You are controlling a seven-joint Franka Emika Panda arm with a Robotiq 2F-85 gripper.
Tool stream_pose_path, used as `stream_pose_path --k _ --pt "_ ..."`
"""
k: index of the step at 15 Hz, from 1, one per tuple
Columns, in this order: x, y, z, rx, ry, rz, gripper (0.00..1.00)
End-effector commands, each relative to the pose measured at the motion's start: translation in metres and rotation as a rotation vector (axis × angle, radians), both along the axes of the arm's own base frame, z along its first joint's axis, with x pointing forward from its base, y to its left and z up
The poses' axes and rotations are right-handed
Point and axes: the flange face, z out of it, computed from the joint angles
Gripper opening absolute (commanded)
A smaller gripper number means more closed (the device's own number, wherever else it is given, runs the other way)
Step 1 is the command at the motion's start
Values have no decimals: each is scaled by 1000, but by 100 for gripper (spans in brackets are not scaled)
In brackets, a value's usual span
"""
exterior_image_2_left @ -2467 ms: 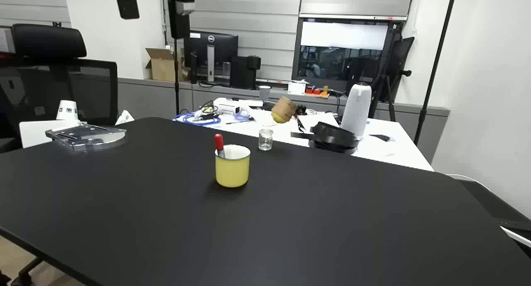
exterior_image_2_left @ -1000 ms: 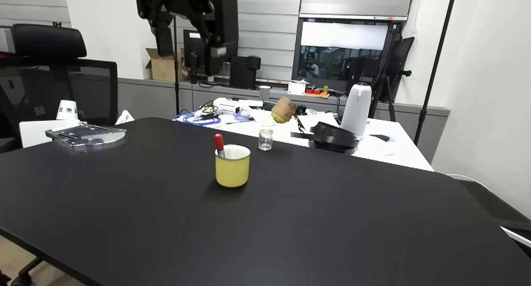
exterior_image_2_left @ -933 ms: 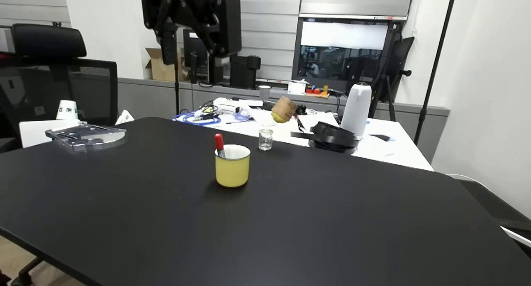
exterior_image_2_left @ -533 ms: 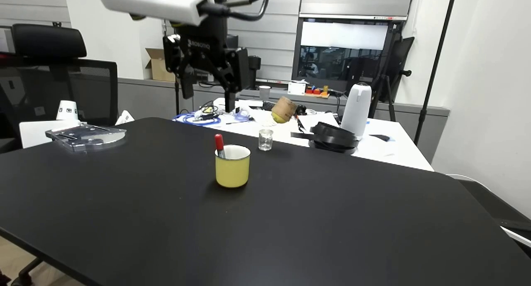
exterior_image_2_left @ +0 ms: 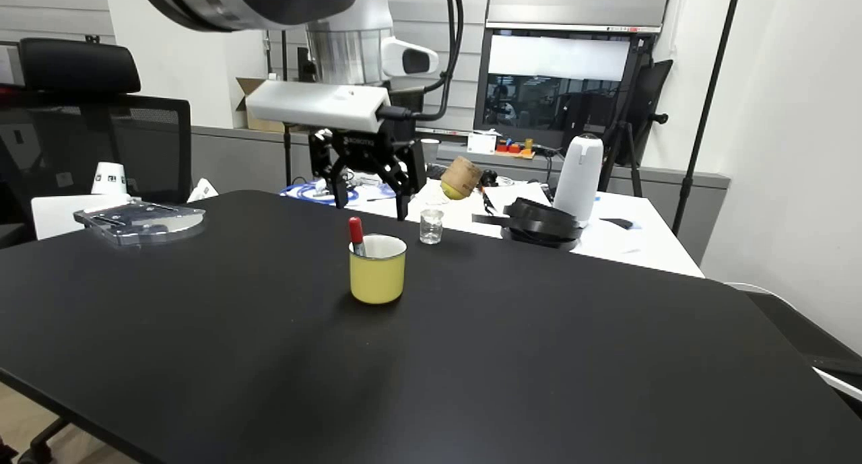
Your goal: Pick up the pen from the yellow cup and place it on the table.
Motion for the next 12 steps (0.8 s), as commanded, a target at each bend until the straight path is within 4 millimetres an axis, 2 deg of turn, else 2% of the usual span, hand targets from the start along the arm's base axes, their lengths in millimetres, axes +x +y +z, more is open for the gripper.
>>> stream_pose_path --k 1,2,7,12 --pt "29 4 -15 -6 26 1 100" --pt "31 14 -14 -14 18 25 100" --pt "36 39 -10 -21 9 82 100" --pt "37 42 -16 -18 27 85 100"
